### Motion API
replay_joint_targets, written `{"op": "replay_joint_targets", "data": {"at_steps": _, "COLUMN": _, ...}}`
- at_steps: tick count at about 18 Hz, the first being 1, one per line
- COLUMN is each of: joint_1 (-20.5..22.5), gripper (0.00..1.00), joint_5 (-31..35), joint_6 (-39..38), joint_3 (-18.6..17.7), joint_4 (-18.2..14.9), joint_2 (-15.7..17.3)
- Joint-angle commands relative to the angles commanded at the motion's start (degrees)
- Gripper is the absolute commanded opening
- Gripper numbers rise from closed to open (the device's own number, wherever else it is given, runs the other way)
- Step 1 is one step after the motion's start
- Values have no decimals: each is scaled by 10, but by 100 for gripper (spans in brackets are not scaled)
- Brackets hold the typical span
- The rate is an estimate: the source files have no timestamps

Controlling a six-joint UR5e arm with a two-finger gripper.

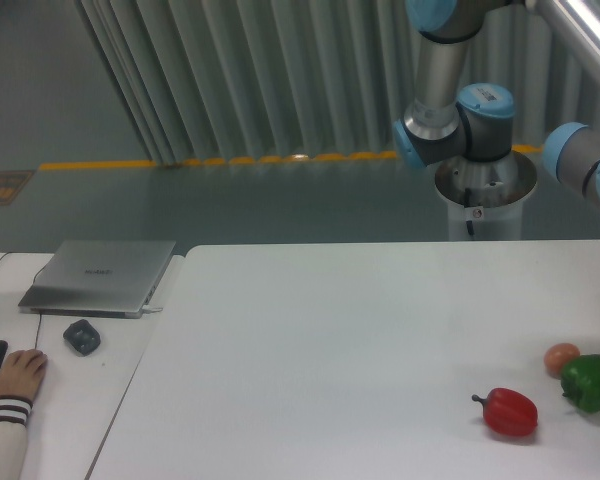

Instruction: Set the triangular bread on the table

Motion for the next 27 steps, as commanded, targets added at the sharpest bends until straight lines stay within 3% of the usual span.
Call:
{"op": "replay_joint_targets", "data": {"at_steps": 10, "joint_1": 29, "gripper": 100, "joint_5": -16, "joint_6": -5, "joint_3": -13, "joint_4": 1, "joint_2": 18}}
{"op": "replay_joint_targets", "data": {"at_steps": 14, "joint_1": 59, "gripper": 100, "joint_5": -16, "joint_6": 38, "joint_3": -11, "joint_4": 3, "joint_2": 26}}
{"op": "replay_joint_targets", "data": {"at_steps": 17, "joint_1": 61, "gripper": 100, "joint_5": 29, "joint_6": 122, "joint_3": -15, "joint_4": 2, "joint_2": 25}}
{"op": "replay_joint_targets", "data": {"at_steps": 20, "joint_1": 60, "gripper": 100, "joint_5": 79, "joint_6": 141, "joint_3": -22, "joint_4": 4, "joint_2": 18}}
{"op": "replay_joint_targets", "data": {"at_steps": 23, "joint_1": 62, "gripper": 100, "joint_5": 83, "joint_6": 149, "joint_3": -15, "joint_4": 7, "joint_2": 6}}
{"op": "replay_joint_targets", "data": {"at_steps": 27, "joint_1": 71, "gripper": 100, "joint_5": 82, "joint_6": 142, "joint_3": 2, "joint_4": 62, "joint_2": -11}}
